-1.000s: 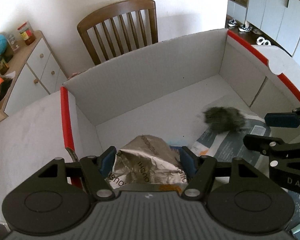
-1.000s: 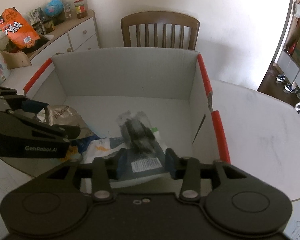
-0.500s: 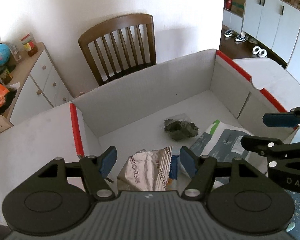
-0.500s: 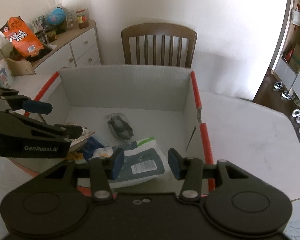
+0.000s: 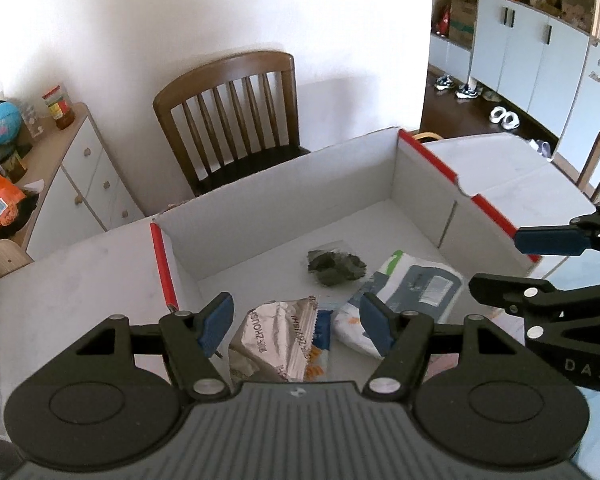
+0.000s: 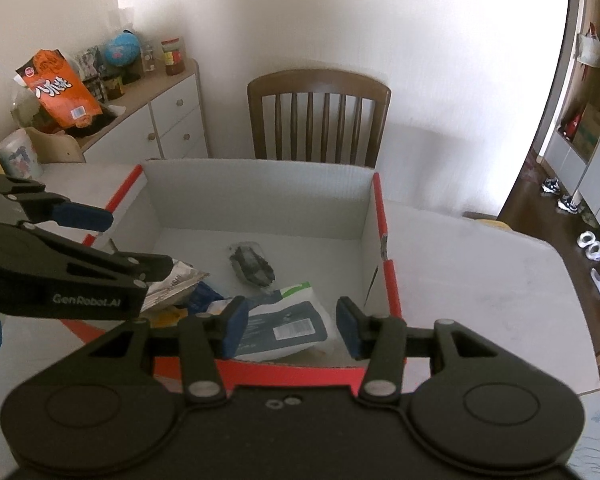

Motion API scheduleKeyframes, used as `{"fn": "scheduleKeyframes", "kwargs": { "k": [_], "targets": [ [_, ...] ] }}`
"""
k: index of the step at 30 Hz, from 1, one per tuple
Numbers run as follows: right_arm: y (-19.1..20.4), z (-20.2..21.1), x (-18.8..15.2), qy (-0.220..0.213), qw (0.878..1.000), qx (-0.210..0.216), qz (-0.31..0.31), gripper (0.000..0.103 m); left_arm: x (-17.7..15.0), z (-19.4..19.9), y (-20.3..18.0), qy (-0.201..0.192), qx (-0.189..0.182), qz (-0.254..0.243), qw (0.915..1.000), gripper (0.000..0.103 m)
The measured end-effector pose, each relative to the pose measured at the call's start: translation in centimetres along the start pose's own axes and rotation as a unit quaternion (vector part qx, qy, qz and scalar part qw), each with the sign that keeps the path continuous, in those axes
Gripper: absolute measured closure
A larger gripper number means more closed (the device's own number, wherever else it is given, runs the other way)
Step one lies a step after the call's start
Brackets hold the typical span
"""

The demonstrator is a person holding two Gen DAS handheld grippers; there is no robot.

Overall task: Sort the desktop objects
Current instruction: 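Open the left tool to drop the silver foil bag into the box, then withdraw both tools from the box toward the items on the table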

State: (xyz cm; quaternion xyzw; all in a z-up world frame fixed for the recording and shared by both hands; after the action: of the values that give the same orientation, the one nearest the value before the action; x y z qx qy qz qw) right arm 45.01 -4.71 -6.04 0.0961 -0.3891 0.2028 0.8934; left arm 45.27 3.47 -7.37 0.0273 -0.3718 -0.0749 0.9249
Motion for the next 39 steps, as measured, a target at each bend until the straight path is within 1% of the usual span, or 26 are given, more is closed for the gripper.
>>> {"fn": "scheduleKeyframes", "kwargs": {
  "k": [6, 12, 21, 39],
  "targets": [
    [0.3, 1.7, 0.2, -0.005, 1.0, -0.003, -0.002, 0.054, -0.2, 1.9, -0.2, -0.007, -0.003, -0.004, 1.0, 0.034],
    [0.9, 3.7, 0.1, -0.014, 1.0, -0.002, -0.002, 0.053, -0.7, 3.6, -0.2, -0.01, -0.007, 0.011, 0.9999, 0.034],
    [2.1, 6.5, -0.3, -0.026, 1.0, 0.01, 0.0, 0.052, -2.4, 6.3, -0.3, -0.011, -0.012, 0.008, 0.9998, 0.034],
    [4.4, 9.9, -2.0, -0.035, 0.999, 0.02, -0.017, 0.05, -5.9, 10.3, -0.6, -0.013, -0.026, -0.002, 0.9996, 0.034]
  ]
}}
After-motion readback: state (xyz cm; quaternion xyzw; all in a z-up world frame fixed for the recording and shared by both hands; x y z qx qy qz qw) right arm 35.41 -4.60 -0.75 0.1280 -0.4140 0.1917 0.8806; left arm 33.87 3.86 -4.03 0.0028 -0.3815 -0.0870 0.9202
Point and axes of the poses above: each gripper's, at about its wrist camera, not at the fingertips, and z roughly against the way its jaws point, y to its left, x to its top, the point moved 9 cm from there along -z, roughly the way its jaws point, and after that the axes turned 4 degrees about -y, right-handed, at the moved point
